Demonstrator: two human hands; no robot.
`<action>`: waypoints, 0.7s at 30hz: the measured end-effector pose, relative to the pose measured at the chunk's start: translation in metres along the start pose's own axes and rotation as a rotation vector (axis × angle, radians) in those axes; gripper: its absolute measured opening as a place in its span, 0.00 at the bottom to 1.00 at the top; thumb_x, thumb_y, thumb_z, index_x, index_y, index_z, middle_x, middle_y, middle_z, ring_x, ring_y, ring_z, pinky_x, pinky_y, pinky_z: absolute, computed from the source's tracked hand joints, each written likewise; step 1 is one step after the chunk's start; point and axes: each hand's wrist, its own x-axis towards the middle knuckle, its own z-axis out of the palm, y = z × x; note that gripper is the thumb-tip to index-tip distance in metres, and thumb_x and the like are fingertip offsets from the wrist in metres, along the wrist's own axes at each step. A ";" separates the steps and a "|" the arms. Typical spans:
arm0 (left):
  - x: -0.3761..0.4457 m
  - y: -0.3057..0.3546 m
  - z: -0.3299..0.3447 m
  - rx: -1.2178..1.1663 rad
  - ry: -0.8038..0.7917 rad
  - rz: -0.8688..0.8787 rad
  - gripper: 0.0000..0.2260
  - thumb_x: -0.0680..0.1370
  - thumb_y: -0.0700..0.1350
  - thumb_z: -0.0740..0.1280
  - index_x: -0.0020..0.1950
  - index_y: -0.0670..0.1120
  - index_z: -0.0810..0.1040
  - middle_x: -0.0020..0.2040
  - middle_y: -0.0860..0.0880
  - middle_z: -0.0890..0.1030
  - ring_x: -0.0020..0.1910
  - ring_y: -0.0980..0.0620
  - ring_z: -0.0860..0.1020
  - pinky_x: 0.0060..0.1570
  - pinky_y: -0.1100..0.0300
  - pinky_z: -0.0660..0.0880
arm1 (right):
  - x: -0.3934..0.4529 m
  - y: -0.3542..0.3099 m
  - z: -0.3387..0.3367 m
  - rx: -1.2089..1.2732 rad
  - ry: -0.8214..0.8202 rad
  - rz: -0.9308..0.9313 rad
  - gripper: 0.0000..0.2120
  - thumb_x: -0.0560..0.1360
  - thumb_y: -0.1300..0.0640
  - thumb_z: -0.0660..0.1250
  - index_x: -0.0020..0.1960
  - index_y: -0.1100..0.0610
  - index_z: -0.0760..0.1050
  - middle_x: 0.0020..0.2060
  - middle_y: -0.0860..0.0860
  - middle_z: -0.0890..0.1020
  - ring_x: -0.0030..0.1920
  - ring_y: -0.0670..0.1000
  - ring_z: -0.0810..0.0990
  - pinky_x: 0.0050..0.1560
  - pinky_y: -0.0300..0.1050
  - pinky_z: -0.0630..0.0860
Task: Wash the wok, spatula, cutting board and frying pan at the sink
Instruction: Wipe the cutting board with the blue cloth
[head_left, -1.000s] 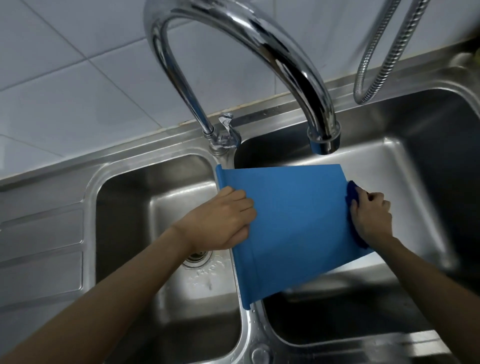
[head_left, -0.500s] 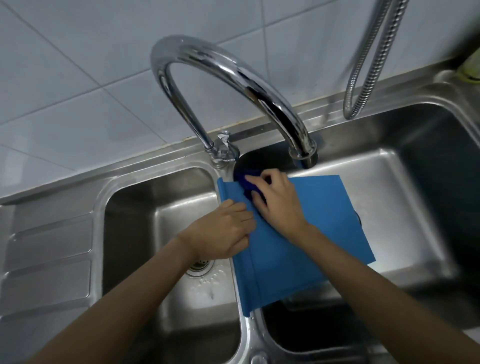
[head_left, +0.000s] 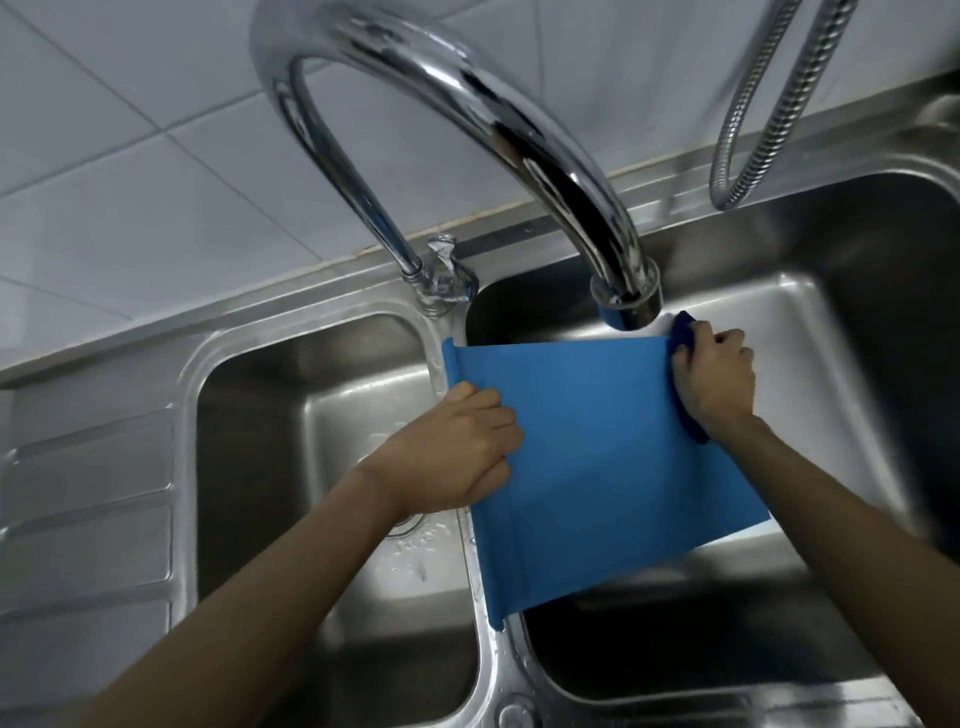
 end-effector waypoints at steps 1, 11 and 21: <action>0.000 0.001 -0.001 -0.004 0.002 -0.009 0.10 0.75 0.45 0.56 0.36 0.45 0.71 0.35 0.49 0.73 0.37 0.49 0.70 0.44 0.58 0.61 | -0.013 -0.015 -0.003 0.042 0.023 -0.063 0.18 0.77 0.54 0.58 0.64 0.63 0.70 0.54 0.67 0.71 0.51 0.68 0.71 0.50 0.59 0.71; -0.001 0.008 0.004 0.007 0.096 -0.045 0.07 0.72 0.43 0.58 0.37 0.43 0.73 0.36 0.47 0.74 0.36 0.49 0.69 0.42 0.55 0.64 | -0.103 -0.127 -0.015 0.309 0.013 -0.572 0.18 0.78 0.52 0.59 0.67 0.53 0.70 0.54 0.56 0.72 0.52 0.56 0.71 0.48 0.50 0.73; 0.001 0.007 0.009 0.010 0.137 -0.014 0.08 0.73 0.43 0.59 0.34 0.45 0.69 0.33 0.48 0.70 0.35 0.50 0.65 0.40 0.57 0.57 | -0.160 0.015 -0.003 -0.002 -0.019 -0.832 0.21 0.72 0.51 0.61 0.65 0.53 0.69 0.52 0.55 0.75 0.49 0.56 0.75 0.48 0.48 0.77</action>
